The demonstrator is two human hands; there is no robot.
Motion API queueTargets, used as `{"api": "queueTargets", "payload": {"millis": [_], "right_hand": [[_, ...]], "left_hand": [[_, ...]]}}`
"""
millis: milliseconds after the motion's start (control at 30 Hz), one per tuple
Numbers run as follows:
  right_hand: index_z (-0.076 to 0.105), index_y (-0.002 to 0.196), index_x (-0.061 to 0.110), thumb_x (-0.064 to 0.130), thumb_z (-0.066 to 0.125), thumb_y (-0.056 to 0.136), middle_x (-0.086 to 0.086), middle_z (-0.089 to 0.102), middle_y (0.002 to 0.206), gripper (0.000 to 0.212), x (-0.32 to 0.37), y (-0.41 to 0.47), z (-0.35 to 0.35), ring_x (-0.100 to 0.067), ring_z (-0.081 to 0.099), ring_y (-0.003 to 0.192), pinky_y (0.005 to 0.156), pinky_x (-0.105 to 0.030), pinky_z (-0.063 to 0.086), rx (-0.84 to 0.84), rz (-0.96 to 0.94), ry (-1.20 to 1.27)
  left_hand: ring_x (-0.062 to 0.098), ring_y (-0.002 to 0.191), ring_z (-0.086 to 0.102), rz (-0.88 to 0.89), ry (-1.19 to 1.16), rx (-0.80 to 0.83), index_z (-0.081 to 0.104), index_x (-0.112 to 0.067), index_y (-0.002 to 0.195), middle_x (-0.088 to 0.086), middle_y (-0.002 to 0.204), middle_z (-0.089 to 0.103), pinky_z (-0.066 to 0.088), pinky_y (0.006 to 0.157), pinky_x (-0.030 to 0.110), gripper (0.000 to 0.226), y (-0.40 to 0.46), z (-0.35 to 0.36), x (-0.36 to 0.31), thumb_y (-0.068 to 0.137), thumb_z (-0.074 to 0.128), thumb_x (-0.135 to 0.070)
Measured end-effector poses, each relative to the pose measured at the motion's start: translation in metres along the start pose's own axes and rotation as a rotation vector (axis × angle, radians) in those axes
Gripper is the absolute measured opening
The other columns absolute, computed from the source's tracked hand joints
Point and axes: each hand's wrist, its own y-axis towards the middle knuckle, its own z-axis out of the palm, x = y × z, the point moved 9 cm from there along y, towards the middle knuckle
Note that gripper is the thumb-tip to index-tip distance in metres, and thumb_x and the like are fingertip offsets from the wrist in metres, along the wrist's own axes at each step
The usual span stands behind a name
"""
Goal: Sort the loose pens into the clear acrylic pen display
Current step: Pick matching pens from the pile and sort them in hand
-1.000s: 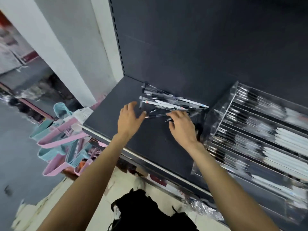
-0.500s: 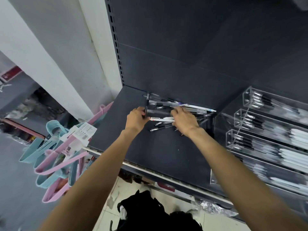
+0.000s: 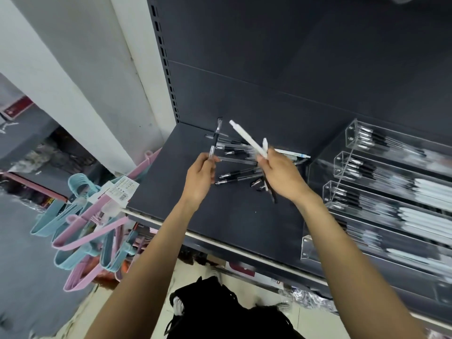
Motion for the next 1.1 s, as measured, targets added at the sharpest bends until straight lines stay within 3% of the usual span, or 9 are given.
{"api": "queueTargets", "payload": {"millis": [100,200,300,467,633,733,800,900,1100], "right_hand": [[0.051,0.114,0.014,0.03,0.038,0.101,0.003,0.057,0.092,0.025,-0.004,-0.021,0.007,-0.019,0.055,0.091,0.083,-0.033,0.043,0.154,0.055,0.26],[0.049,0.107,0.01,0.03,0.036,0.101,-0.003,0.055,0.094,0.024,-0.005,-0.043,0.004,-0.023,0.052,0.093,0.08,-0.036,0.043,0.199,-0.053,-0.078],[0.046,0.104,0.008,0.023,0.036,0.101,-0.006,0.054,0.097,0.018,-0.003,-0.055,-0.004,-0.023,0.043,0.1,0.079,-0.032,0.038,0.085,-0.217,-0.397],[0.048,0.103,0.01,0.019,0.036,0.1,-0.005,0.057,0.098,0.015,0.002,-0.068,-0.012,-0.023,0.044,0.1,0.082,-0.031,0.036,0.014,-0.318,-0.468],[0.046,0.107,0.009,0.024,0.041,0.1,-0.007,0.06,0.098,0.018,-0.004,-0.076,-0.019,-0.031,0.059,0.087,0.064,-0.034,0.033,0.022,-0.27,-0.381],[0.05,0.107,0.006,0.027,0.044,0.099,-0.011,0.064,0.094,0.023,-0.025,-0.069,-0.03,-0.035,0.061,0.085,0.063,-0.037,0.041,-0.089,-0.178,-0.322],[0.054,0.099,0.007,0.024,0.047,0.098,-0.012,0.066,0.092,0.018,-0.047,-0.064,-0.035,-0.029,0.066,0.08,0.069,-0.041,0.051,-0.117,-0.042,0.007],[0.055,0.09,0.01,0.01,0.05,0.096,-0.01,0.065,0.083,0.008,-0.052,-0.068,-0.018,-0.011,0.068,0.064,0.063,-0.027,0.057,0.007,0.13,0.848],[0.059,0.096,0.003,0.007,0.06,0.09,-0.005,0.067,0.079,0.007,-0.03,-0.073,-0.007,-0.012,0.068,0.067,0.06,-0.026,0.056,0.07,0.092,0.935]], "left_hand": [[0.004,0.053,0.032,0.025,-0.08,-0.048,0.051,-0.021,0.078,-0.009,0.066,0.038,0.028,0.048,0.016,0.026,-0.016,0.007,-0.019,0.099,0.037,-0.016],[0.002,0.051,0.032,0.039,-0.139,-0.116,0.05,-0.018,0.08,-0.011,0.065,0.037,0.028,0.049,0.016,0.028,-0.032,0.0,-0.033,0.101,0.039,-0.033],[0.004,0.061,0.037,0.159,0.186,-0.048,0.048,-0.014,0.087,-0.011,0.07,0.041,0.034,0.062,0.023,0.034,-0.047,0.007,-0.046,0.098,0.041,-0.046],[0.005,0.06,0.043,0.162,0.537,0.189,0.053,-0.016,0.085,-0.011,0.067,0.048,0.035,0.061,0.022,0.033,-0.066,0.043,-0.034,0.095,0.047,-0.047],[0.003,0.049,0.034,0.2,0.391,0.383,0.053,-0.002,0.084,-0.012,0.06,0.042,0.03,0.051,0.013,0.032,-0.091,0.067,-0.028,0.1,0.045,-0.029],[0.003,0.051,0.026,0.11,0.179,0.353,0.047,-0.004,0.089,-0.005,0.065,0.034,0.023,0.048,0.016,0.026,-0.098,0.062,-0.018,0.1,0.043,-0.027],[0.004,0.053,0.03,0.087,0.044,0.239,0.046,-0.006,0.095,-0.004,0.067,0.037,0.027,0.051,0.018,0.021,-0.102,0.05,-0.011,0.102,0.04,-0.025],[0.003,0.06,0.045,0.099,0.034,0.138,0.051,-0.008,0.105,-0.005,0.077,0.052,0.039,0.061,0.017,0.02,-0.11,0.05,-0.002,0.103,0.038,-0.022],[0.003,0.076,0.058,0.014,-0.049,0.106,0.057,-0.02,0.111,-0.009,0.089,0.062,0.048,0.07,0.018,0.02,-0.115,0.076,0.005,0.102,0.04,-0.023]]}}
